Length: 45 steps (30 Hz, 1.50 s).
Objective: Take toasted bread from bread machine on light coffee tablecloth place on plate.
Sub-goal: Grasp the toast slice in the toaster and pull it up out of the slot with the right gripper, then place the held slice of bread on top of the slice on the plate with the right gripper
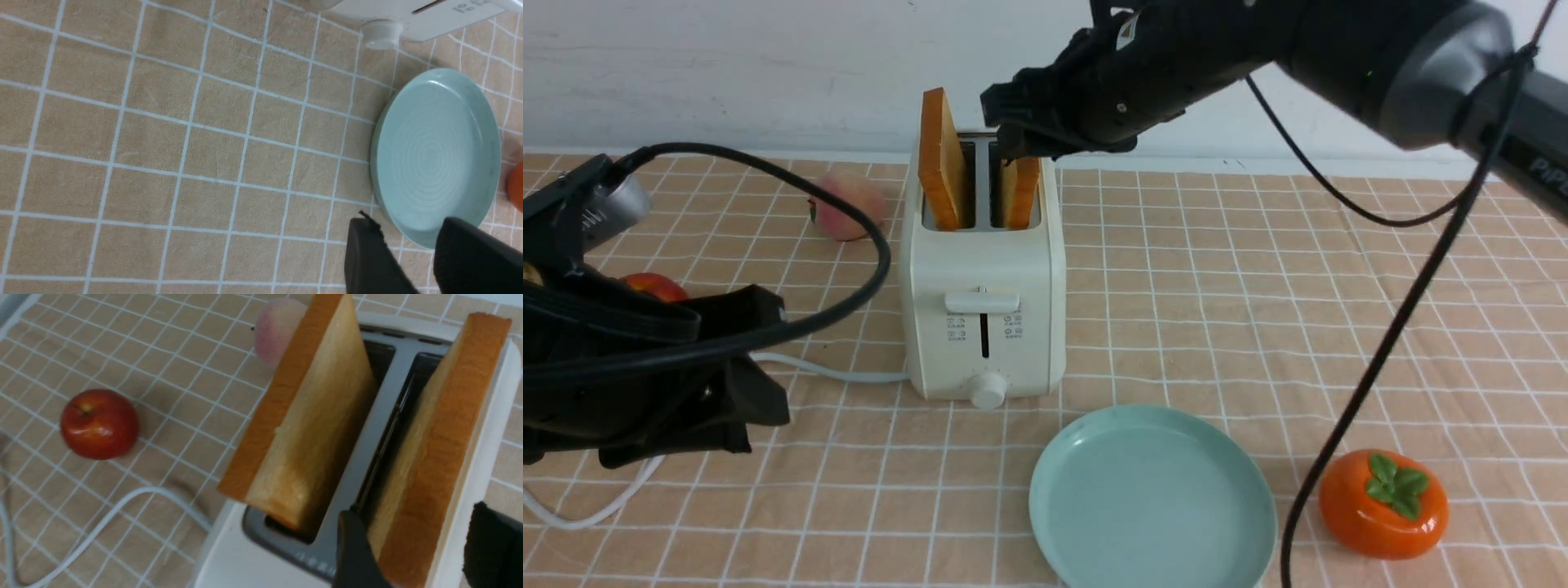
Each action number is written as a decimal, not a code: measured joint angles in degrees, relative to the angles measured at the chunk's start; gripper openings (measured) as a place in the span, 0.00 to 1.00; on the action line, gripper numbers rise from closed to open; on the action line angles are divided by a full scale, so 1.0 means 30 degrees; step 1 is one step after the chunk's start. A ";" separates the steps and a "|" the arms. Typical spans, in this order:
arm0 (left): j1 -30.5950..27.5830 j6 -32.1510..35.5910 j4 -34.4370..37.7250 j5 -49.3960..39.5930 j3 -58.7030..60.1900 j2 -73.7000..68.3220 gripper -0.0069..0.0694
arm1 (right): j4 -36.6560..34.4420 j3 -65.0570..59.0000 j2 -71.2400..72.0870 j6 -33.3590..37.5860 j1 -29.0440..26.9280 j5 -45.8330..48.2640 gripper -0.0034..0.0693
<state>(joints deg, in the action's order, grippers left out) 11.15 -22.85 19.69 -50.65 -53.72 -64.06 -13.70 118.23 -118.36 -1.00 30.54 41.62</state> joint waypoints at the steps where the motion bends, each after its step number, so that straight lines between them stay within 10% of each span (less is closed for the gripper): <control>1: 0.0000 0.0000 -0.0025 0.0000 0.0000 0.0000 0.40 | 0.0037 0.0000 -0.0323 0.0000 0.0000 -0.0398 0.56; 15: 0.0000 0.0008 -0.0067 -0.0072 0.0000 0.0000 0.40 | 0.0082 0.0000 -0.1100 0.0000 0.0013 -0.2350 0.19; 25: 0.0000 0.0008 -0.0051 -0.0058 0.0000 0.0000 0.40 | 0.1719 -0.0018 0.3901 0.0000 -0.0236 -0.2040 0.18; 36: 0.0000 0.0008 -0.0033 0.1360 0.0000 0.0000 0.40 | 0.7309 -0.0248 0.7452 -0.2407 -0.2016 0.8485 0.18; 40: 0.0000 0.0008 -0.0002 0.1732 0.0000 0.0000 0.40 | 0.6578 -0.2562 0.7086 -0.3272 -0.2218 0.9754 0.18; 45: 0.0000 0.0008 -0.0002 0.1812 0.0000 0.0000 0.40 | 0.0098 -0.9461 0.6578 -0.2276 -0.2218 0.7727 0.18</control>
<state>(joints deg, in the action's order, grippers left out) 11.15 -22.82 19.68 -45.22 -53.72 -64.06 -13.41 89.84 -98.63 -7.83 23.89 64.81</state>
